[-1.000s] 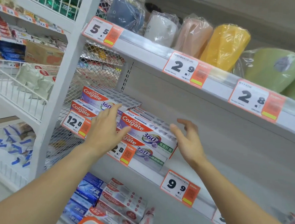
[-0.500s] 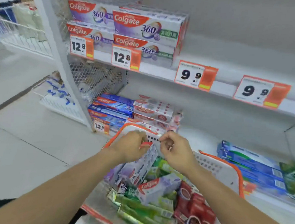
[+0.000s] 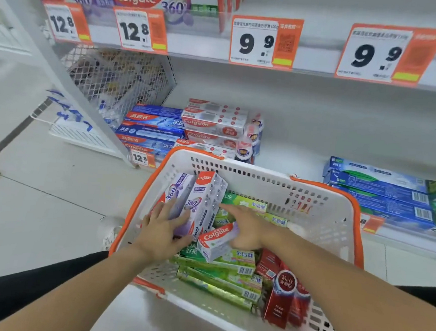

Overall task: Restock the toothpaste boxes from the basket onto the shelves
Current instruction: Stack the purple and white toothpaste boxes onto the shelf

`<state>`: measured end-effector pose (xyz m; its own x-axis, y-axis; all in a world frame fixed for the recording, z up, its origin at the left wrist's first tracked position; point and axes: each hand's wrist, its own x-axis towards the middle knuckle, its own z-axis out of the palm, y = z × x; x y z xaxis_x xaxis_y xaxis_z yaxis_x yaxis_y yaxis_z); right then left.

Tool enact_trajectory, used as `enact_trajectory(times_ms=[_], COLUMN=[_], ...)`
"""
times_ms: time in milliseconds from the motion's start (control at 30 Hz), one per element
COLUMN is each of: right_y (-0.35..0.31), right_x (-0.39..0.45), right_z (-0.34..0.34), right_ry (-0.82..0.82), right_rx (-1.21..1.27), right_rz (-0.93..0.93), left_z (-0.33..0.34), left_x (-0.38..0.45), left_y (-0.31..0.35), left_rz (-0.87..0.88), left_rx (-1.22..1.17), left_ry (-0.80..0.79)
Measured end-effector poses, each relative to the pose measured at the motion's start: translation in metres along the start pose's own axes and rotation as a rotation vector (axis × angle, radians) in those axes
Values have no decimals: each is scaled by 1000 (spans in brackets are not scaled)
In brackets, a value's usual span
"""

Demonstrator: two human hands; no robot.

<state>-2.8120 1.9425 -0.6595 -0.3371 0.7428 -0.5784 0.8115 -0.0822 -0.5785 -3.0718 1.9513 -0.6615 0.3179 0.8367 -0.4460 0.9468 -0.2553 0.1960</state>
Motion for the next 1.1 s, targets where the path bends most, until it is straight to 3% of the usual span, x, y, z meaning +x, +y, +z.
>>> enact_trajectory(times_ms=[133, 267, 400, 600, 667, 833, 967, 1100], right_y=[-23, -41, -50, -51, -45, -24, -10, 1], right_x=[3, 4, 3, 3, 0, -12, -22, -40], right_z=[11, 18, 26, 30, 31, 27, 12, -25], right_ry=[8, -2, -49, 4, -3, 51, 127, 308], right_rx=[47, -120, -194, -283, -310, -362, -191, 54], right_rz=[-26, -153, -135, -127, -166, -240, -223, -162], left_z=[4, 4, 4, 7, 8, -7, -28, -49], left_x=[-10, -17, -16, -17, -15, -19, -22, -21], left_y=[3, 8, 5, 9, 9, 14, 25, 29], left_rz=[-86, -186, -321, -368, -370, -455, -608, -619], left_rx=[-100, -349, -328, -210, -309, -638, -855, -1135], left_ry=[5, 187, 210, 206, 188, 330, 296, 431])
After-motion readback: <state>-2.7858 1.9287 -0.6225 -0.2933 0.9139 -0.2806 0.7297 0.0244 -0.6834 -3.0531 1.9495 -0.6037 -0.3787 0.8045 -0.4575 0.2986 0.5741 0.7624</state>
